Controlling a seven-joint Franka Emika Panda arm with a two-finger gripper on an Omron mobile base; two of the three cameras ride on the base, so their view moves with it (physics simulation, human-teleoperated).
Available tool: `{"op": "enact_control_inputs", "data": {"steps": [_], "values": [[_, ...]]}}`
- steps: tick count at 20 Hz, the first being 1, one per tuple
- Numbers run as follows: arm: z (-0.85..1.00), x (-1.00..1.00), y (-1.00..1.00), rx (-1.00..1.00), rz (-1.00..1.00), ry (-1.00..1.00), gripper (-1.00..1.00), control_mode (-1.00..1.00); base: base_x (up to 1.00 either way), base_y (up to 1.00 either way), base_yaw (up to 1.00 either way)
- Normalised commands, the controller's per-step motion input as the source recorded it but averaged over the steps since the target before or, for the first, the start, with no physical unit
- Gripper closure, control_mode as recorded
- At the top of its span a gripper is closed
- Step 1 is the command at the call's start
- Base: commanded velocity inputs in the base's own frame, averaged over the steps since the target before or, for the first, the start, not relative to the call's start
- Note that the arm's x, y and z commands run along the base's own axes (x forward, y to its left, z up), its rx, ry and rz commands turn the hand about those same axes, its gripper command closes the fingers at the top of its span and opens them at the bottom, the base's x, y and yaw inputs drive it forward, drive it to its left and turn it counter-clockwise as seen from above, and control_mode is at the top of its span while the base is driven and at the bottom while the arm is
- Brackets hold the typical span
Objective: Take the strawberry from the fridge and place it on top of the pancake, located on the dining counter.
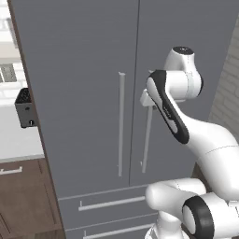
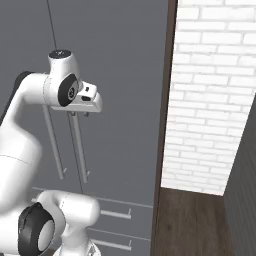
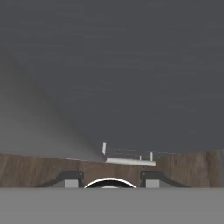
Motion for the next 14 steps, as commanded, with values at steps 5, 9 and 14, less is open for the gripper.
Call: {"op": "enact_control_inputs", "data": {"steps": [5, 9, 14], "values": [[0.0, 0.0, 0.0, 0.0, 0.0, 0.0, -1.0, 1.0, -0.03, 0.0, 0.0], [0.0, 0.0, 0.0, 0.0, 0.0, 0.0, -1.0, 1.0, -0.61, 0.18, 0.0], [0.0, 0.0, 0.0, 0.0, 0.0, 0.0, -1.0, 1.0, -0.57, 0.44, 0.0]]}}
